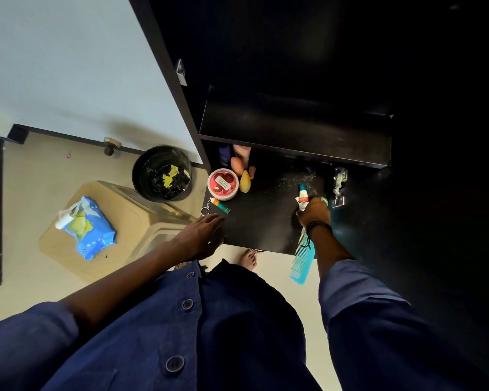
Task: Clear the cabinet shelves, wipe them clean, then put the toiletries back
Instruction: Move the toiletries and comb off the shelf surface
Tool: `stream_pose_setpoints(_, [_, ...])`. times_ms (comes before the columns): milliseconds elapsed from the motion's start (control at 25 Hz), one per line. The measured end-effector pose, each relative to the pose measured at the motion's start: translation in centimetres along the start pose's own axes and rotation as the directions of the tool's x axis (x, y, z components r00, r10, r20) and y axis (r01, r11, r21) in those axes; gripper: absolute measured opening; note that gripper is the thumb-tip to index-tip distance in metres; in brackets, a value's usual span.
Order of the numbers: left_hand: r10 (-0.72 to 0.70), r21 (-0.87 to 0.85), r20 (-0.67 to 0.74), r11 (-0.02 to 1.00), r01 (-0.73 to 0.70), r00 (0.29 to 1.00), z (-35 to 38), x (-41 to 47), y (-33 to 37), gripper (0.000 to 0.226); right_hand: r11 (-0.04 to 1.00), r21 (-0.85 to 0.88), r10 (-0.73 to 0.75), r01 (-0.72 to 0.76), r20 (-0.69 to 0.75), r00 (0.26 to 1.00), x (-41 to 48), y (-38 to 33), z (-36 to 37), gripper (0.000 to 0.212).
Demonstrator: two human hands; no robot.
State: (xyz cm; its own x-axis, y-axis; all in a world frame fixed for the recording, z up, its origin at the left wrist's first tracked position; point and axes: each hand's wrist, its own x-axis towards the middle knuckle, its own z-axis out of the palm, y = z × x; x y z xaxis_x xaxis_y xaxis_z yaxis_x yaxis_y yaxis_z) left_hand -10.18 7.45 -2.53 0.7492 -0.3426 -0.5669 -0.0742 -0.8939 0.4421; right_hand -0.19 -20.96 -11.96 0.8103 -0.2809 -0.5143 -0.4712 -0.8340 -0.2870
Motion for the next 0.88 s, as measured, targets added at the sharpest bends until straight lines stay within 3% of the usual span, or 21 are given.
stream_pose_setpoints(200, [-0.047, -0.035, 0.020, 0.998, 0.048, 0.999, 0.5, -0.4, -0.7, 0.061, 0.993, -0.105, -0.054, 0.060, 0.057, 0.997, -0.6, -0.7, 0.8, 0.029])
stream_pose_setpoints(280, [-0.058, -0.096, 0.008, 0.994, 0.059, 0.998, 0.5, -0.4, -1.0, 0.059, 0.994, 0.108, -0.034, 0.021, 0.114, 0.993, -2.1, -1.7, 1.7, 0.024])
stream_pose_setpoints(360, [-0.086, -0.198, -0.020, 0.977, 0.080, 0.996, 0.5, -0.3, -1.2, 0.054, 0.922, 0.384, -0.025, -0.044, 0.171, 0.985, -4.3, -2.8, 2.3, 0.020])
stream_pose_setpoints(440, [-0.150, -0.361, -0.035, 0.924, 0.128, 0.988, 0.2, -0.1, -1.0, 0.047, 0.858, 0.512, -0.096, -0.028, 0.214, 0.972, -6.7, -3.9, 2.7, 0.021])
stream_pose_setpoints(640, [-0.208, -0.694, -0.113, 0.716, 0.073, 0.972, -0.6, 0.3, -0.1, 0.041, 0.823, 0.559, -0.321, 0.095, 0.322, 0.891, -11.4, -6.3, 2.8, 0.025])
stream_pose_setpoints(880, [-0.231, -0.764, -0.220, 0.645, -0.020, 0.948, -1.5, 0.4, 0.4, 0.022, 0.806, 0.573, -0.379, 0.146, 0.312, 0.871, -13.0, -8.2, 2.4, 0.027])
